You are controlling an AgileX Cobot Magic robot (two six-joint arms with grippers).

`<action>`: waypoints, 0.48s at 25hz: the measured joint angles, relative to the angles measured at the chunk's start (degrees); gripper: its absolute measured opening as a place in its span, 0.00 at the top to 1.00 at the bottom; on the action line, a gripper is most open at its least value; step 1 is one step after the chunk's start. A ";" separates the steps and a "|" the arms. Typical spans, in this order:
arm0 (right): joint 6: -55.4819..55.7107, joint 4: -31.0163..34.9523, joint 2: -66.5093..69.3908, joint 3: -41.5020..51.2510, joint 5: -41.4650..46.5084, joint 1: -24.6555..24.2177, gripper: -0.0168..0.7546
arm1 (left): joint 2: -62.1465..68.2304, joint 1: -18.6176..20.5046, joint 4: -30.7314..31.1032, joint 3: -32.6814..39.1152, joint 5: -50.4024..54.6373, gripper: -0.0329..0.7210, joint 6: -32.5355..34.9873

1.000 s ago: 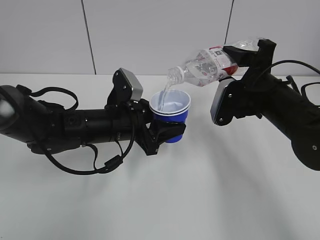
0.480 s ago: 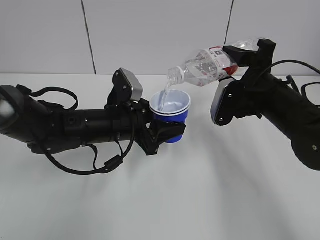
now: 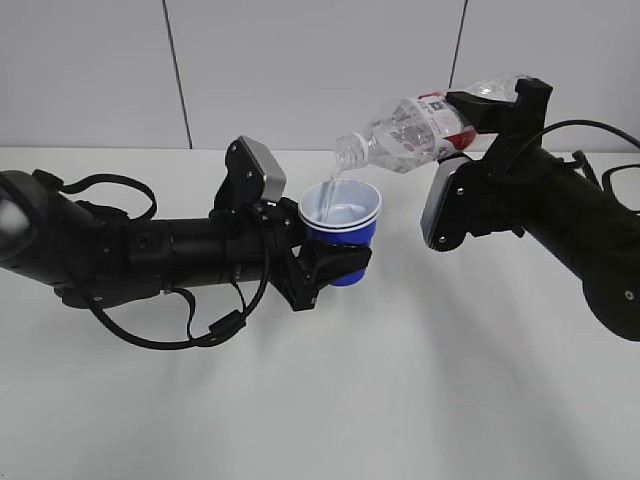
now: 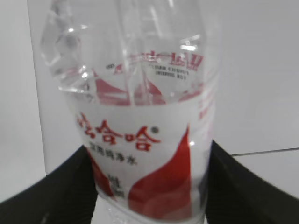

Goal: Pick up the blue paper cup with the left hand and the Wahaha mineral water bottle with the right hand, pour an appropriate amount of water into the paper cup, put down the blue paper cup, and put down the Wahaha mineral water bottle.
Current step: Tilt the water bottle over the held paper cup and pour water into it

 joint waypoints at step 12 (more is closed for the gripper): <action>-0.22 0.00 0.00 0.00 -0.10 0.00 0.39 | 0.00 0.00 0.00 0.00 0.00 0.39 0.00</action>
